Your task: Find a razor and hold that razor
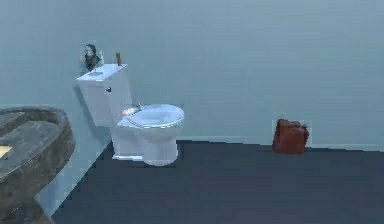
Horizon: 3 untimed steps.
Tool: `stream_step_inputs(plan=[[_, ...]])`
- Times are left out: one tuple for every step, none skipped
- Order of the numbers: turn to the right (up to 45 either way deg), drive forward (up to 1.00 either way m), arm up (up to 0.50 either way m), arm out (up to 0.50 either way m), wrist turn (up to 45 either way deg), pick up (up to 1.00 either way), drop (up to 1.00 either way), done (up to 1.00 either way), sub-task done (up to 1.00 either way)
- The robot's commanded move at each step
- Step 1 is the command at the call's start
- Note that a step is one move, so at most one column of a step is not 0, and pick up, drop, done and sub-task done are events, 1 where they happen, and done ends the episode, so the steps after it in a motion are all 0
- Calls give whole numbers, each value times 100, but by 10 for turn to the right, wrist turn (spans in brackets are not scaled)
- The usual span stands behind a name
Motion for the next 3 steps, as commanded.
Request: stream_step_inputs(plan=[[-450,0,0,0,0,0,0,0,0],[-450,0,0,0,0,0,0,0,0],[-450,0,0,0,0,0,0,0,0]])
